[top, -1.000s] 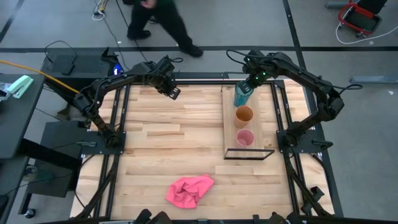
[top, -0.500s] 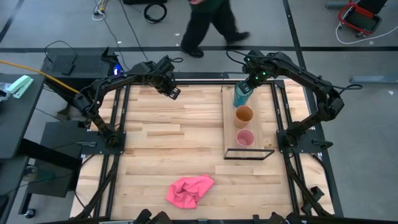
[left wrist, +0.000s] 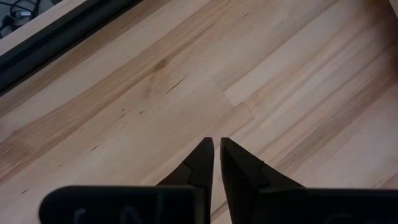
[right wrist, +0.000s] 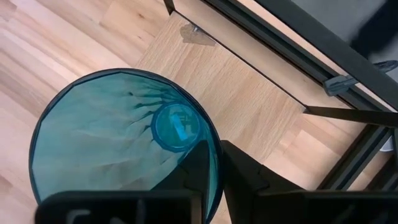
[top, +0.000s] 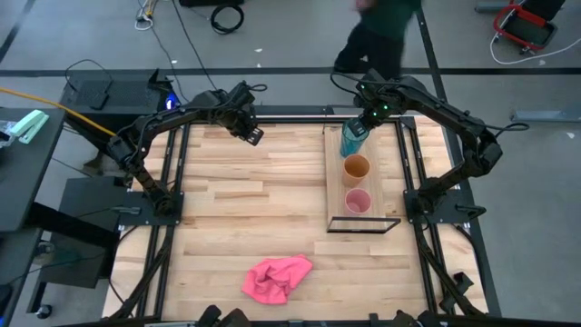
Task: Stack small to large cups/mugs on shelf
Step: Put the blue cup on the shelf, then return to Home Position
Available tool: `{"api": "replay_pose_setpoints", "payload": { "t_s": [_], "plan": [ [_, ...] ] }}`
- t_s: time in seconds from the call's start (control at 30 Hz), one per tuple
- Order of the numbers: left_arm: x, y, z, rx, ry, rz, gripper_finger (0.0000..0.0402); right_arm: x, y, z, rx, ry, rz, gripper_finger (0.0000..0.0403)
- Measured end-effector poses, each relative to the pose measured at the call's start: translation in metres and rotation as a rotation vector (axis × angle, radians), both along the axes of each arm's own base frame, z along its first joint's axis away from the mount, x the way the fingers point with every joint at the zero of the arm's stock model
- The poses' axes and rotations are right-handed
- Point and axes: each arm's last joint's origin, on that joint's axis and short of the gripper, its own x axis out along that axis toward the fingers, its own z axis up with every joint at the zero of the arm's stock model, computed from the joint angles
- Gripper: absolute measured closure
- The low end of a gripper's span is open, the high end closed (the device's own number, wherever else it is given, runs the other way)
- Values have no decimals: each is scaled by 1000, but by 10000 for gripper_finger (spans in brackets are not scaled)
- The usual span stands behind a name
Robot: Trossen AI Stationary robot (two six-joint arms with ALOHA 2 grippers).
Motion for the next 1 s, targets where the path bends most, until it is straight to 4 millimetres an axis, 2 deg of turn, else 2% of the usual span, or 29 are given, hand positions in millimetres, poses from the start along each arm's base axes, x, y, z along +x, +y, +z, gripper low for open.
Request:
{"api": "replay_pose_setpoints", "payload": {
  "t_s": [0.13, 0.43, 0.63, 1.0],
  "plan": [
    [0, 0, 0, 0, 0, 0, 361, 0, 0, 0, 4, 3, 0, 348],
    [0, 0, 0, 1, 0, -1, 363, 0, 0, 0, 13, -6, -43, 285],
    [0, 0, 0, 1, 0, -2, 367, -1, 1, 1, 18, -5, -59, 270],
    [0, 0, 0, 0, 0, -1, 366, -5, 5, 42, -16, -46, -69, 272]
  ]
}}
